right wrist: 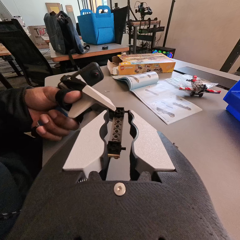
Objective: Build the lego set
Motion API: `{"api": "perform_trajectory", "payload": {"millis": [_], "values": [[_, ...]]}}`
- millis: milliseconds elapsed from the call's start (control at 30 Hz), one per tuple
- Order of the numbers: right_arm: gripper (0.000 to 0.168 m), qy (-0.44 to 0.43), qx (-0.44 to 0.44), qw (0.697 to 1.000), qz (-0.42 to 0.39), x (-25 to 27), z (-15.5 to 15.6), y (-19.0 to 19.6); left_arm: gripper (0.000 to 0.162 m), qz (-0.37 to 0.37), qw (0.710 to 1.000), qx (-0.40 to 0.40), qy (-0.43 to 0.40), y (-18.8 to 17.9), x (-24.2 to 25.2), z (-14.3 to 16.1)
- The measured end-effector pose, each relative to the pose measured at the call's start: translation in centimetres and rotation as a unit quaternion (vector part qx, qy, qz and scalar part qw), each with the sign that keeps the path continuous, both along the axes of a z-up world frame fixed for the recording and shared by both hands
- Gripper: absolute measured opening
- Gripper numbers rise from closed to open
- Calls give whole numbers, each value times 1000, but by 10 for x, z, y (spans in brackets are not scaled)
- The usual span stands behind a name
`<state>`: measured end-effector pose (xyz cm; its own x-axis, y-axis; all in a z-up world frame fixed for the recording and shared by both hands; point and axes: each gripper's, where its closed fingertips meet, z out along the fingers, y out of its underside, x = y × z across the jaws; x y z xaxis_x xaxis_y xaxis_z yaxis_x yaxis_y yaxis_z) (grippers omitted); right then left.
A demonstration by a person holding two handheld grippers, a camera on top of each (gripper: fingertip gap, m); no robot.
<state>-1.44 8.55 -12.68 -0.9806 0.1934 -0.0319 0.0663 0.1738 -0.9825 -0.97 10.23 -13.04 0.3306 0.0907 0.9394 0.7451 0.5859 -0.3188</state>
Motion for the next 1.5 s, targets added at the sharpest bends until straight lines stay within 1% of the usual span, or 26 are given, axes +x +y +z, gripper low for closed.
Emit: {"api": "perform_trajectory", "payload": {"millis": [233, 467, 833, 1000, 1133, 1167, 1367, 1400, 1500], "values": [[29, 8, -13, 1000, -15, 0, 4, 1, 17, 0, 1000, 28, -1, 1, 0, 5], [29, 15, -19, 999, -25, 0, 6, 0, 17, 1, 999, 32, 4, 0, 0, 7], [29, 88, 3, 995, -50, 3, 7, -2, 16, 9, 999, -10, 30, -3, 2, 5], [29, 96, 5, 994, -54, 3, 7, -3, 12, 12, 999, -25, 42, -3, 3, 6], [28, 82, -2, 996, -44, 4, 8, -3, 12, 10, 998, -38, 53, -3, 4, 7], [23, 78, -2, 996, -32, 7, 7, -3, 11, 8, 998, -39, 57, -2, 4, 8], [23, 61, -4, 998, -20, 8, 5, -3, 11, 1, 996, -54, 70, 2, 7, 10], [23, 62, -3, 998, -15, 8, 6, -3, 12, 1, 996, -52, 69, 2, 7, 10], [32, 43, -1, 999, 26, 13, 5, -2, 11, 3, 996, -54, 70, 0, 6, 10]]}}
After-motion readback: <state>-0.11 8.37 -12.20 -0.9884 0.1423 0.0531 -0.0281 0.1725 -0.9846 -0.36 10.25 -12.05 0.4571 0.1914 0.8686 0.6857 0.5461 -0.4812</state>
